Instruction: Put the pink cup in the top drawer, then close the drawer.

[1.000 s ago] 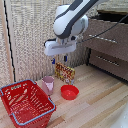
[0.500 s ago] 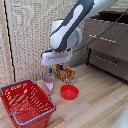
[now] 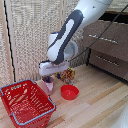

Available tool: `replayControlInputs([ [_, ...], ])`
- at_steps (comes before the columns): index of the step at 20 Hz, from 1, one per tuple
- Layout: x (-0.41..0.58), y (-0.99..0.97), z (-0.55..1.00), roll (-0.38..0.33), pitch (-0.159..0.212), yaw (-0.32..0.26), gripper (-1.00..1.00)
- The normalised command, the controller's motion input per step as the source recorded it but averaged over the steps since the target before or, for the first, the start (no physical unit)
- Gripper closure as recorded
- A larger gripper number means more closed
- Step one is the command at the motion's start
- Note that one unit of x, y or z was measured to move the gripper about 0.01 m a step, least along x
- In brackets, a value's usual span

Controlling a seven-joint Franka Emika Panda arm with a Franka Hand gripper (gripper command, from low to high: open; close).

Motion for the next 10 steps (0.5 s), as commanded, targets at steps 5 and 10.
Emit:
replayControlInputs([
  [5, 0.039, 0.16, -0.26, -0.053, 0.003, 0.052, 1.00],
  [10, 0.000, 0.07, -0.03, -0.009, 0.013, 0.019, 1.00],
])
